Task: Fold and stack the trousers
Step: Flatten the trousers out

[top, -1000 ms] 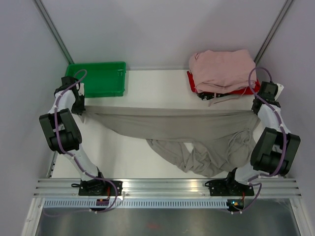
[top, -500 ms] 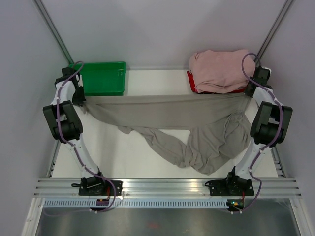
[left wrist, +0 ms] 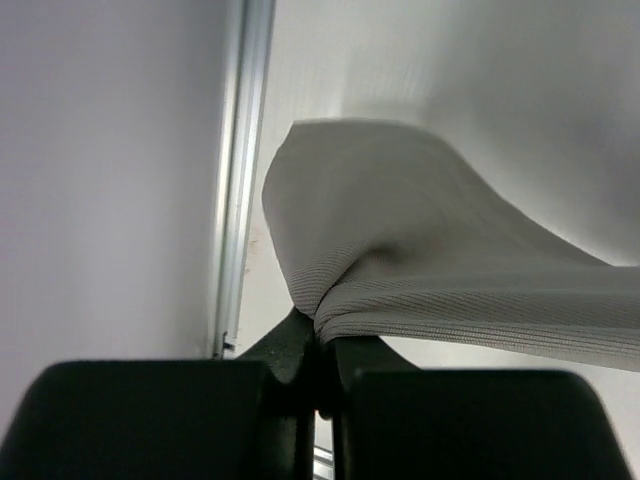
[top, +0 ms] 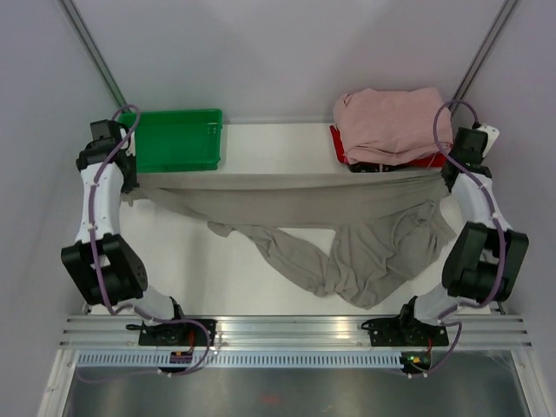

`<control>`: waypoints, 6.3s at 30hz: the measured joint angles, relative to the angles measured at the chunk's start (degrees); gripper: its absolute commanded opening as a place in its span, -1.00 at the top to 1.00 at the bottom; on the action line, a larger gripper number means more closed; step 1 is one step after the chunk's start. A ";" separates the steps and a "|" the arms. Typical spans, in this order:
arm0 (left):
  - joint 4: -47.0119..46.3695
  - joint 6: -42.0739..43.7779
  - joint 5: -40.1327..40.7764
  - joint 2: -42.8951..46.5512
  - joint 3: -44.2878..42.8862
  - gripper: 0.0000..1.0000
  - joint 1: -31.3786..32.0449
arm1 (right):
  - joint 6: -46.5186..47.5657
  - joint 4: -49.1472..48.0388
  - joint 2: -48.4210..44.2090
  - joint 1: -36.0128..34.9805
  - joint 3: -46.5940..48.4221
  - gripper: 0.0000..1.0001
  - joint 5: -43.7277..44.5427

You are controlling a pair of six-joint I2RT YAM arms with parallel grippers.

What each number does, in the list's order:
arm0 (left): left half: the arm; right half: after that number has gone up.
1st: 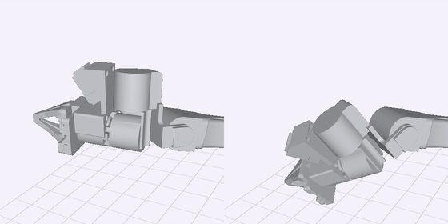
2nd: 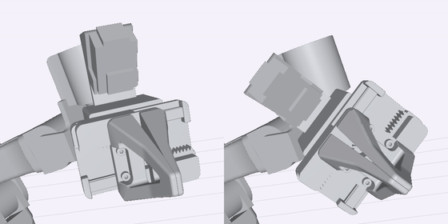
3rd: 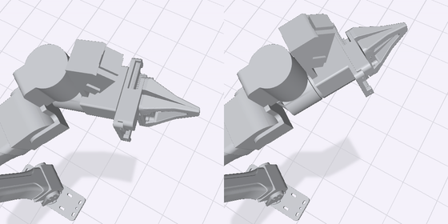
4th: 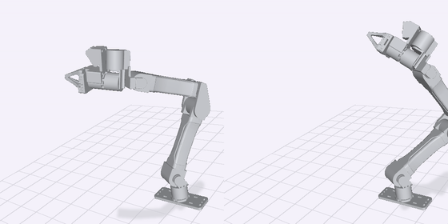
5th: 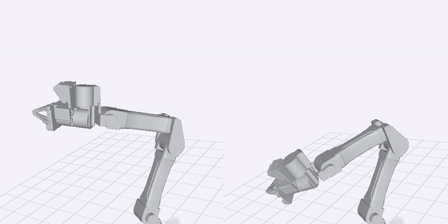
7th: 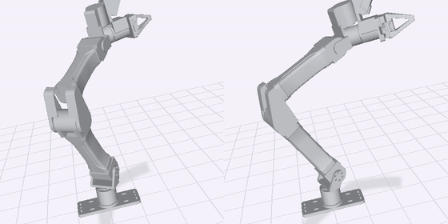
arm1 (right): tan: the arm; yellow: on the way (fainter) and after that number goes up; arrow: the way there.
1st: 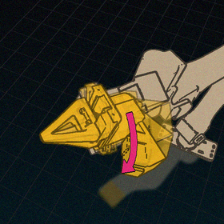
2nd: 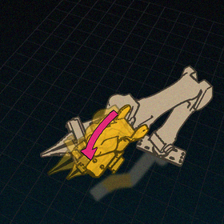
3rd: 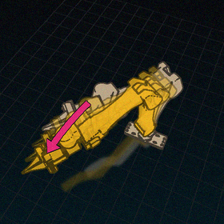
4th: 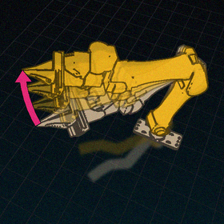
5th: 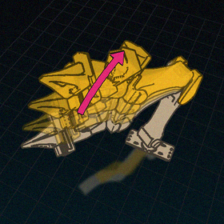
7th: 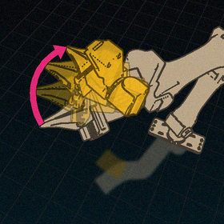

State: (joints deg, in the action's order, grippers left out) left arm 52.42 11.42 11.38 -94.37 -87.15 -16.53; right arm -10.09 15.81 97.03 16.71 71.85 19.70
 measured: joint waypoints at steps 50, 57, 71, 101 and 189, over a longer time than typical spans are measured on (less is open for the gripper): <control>-2.93 0.74 -3.15 -23.10 -9.01 -0.99 -1.11 | -1.77 1.62 16.68 -1.40 11.34 -0.88 5.51; -2.58 -1.90 0.68 -16.11 -8.85 -0.99 1.79 | 3.41 0.52 13.11 -5.07 14.27 -0.96 0.37; -6.10 -19.65 -10.78 17.55 11.69 -0.88 14.23 | -2.08 1.38 -20.00 -6.03 -2.78 -0.96 -8.94; -17.53 -69.53 2.29 -7.98 23.54 0.06 59.32 | -12.87 3.89 -37.53 -10.14 -16.28 -0.96 -6.71; 8.50 -76.32 18.64 28.48 41.75 -0.99 20.70 | -15.61 6.14 -34.34 -10.62 -18.84 -0.96 -2.91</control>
State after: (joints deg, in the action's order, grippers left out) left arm 60.93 -64.90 30.02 -65.89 -45.41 4.16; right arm -25.69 21.96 62.70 6.09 53.01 16.80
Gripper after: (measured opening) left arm 0.992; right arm 0.979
